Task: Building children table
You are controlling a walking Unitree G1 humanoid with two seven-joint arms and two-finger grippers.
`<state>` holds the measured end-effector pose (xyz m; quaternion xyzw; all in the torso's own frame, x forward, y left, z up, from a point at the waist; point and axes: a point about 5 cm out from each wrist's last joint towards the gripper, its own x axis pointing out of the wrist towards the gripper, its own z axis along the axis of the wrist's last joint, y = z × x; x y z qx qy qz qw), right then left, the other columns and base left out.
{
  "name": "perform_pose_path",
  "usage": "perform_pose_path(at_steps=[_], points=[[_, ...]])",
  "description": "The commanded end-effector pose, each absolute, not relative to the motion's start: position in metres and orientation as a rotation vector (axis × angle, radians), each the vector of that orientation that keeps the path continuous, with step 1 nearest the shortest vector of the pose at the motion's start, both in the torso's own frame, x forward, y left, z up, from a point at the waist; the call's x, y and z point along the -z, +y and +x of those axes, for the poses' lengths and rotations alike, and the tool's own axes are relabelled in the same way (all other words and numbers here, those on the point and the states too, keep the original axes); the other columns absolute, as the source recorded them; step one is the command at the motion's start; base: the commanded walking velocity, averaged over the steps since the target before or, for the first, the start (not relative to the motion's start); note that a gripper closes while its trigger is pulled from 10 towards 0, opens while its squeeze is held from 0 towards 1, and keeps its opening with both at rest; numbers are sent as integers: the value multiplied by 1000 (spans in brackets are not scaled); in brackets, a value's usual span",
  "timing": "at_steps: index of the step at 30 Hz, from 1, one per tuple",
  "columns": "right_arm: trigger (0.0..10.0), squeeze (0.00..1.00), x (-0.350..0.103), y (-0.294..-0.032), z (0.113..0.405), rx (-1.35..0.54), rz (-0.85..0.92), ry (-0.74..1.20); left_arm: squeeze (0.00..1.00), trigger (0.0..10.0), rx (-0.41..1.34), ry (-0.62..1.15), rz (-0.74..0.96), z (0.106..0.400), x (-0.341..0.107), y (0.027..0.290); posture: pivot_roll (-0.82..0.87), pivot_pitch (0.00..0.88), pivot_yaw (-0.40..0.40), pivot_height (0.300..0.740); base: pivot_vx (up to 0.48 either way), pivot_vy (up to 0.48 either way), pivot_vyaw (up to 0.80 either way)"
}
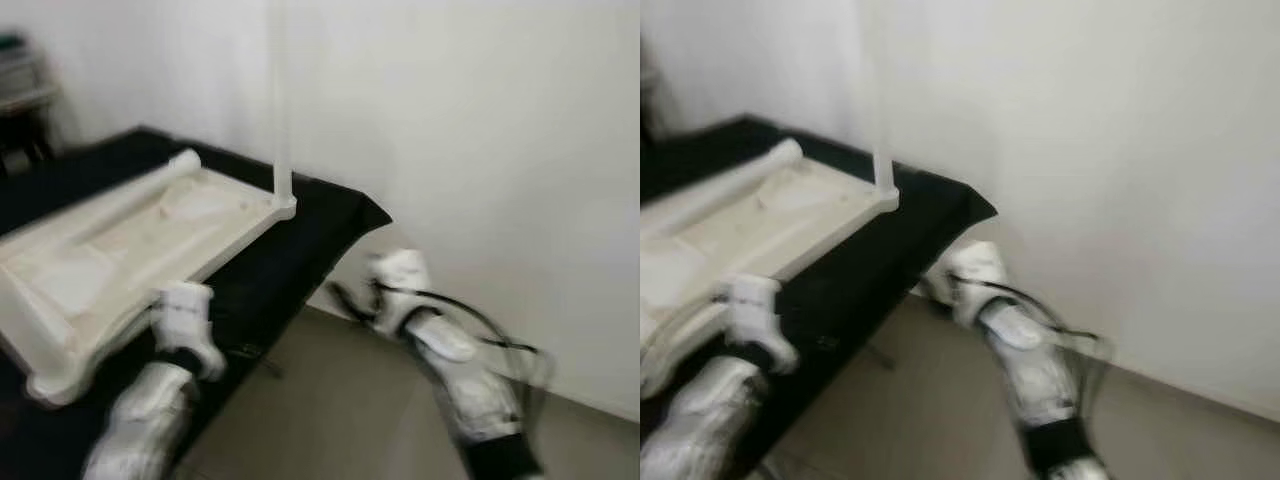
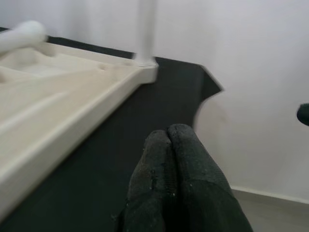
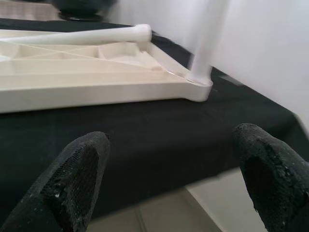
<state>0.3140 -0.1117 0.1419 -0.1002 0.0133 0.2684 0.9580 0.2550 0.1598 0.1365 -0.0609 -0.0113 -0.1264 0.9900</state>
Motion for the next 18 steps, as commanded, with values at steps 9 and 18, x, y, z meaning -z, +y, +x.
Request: perform_pose_path(at_steps=[9, 18], points=[[10000, 0, -140, -122, 314, -555, -181, 32, 0, 10000, 283, -19, -122, 255, -137, 153, -69, 2, -8, 740, 311, 0, 794], [10000, 0, -140, -120, 313, -601, -154, 32, 0, 10000, 296, -35, -119, 254, -138, 152, -56, 0, -14, 740, 0, 0, 794]])
